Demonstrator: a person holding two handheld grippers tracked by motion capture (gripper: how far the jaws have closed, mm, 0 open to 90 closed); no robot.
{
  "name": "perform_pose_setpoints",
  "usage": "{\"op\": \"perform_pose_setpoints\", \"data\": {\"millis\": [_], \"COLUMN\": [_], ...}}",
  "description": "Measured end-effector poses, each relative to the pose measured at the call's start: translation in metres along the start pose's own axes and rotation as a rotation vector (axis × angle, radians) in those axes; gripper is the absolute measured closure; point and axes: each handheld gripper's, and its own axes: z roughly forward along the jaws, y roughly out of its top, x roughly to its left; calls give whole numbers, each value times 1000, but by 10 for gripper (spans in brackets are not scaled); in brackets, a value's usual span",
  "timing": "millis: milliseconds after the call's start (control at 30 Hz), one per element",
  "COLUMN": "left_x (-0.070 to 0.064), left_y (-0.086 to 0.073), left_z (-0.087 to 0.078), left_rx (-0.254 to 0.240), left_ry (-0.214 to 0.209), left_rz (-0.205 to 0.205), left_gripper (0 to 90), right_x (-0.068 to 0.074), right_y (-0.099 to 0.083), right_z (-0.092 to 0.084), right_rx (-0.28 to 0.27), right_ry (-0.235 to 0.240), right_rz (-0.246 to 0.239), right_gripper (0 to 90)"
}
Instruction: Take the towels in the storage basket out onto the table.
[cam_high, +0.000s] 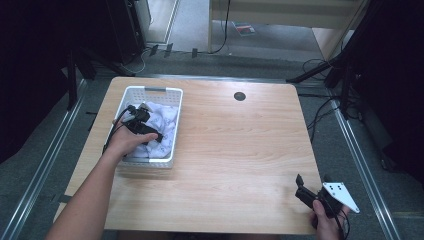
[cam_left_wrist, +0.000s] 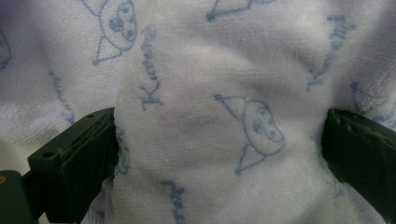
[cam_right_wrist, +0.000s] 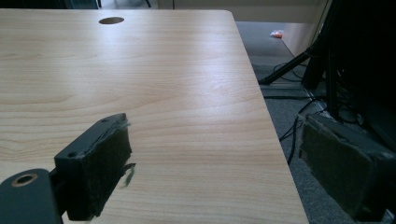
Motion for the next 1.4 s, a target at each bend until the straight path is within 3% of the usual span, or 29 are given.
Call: {"op": "perform_pose_setpoints", "data": {"millis": [167, 333, 533, 733, 833, 1000, 1133, 1400], "left_x": [-1, -3, -3, -7, -4, -7, -7, -4], "left_y": [-2, -4, -4, -3, -2, 0, 1, 9], "left_z": [-1, -8, -11, -13, -15, -20, -31, -73], "left_rx": [-15, -46, -54, -47, -34, -45, -62, -119], "left_ry": [2, -30, -49, -30, -46, 4, 11, 3], "left_rz": [25, 55, 46, 38, 23, 25, 15, -2], "left_gripper": [47, 342, 551, 601, 601, 619, 631, 637], "right_x": [0, 0, 0, -1, -1, -1, -1, -1], "right_y": [0, 0, 0, 0, 0, 0, 0, 0], "right_z": [0, 0, 0, 0, 0, 0, 0, 0], "right_rx": [-1, -4, -5, -4, -5, -3, -6, -2], "right_ry": [8, 7, 9, 8, 6, 8, 1, 0], "right_rz": [0, 0, 4, 5, 6, 11, 8, 9], "right_gripper": [96, 97, 97, 97, 97, 98, 98, 98]}}
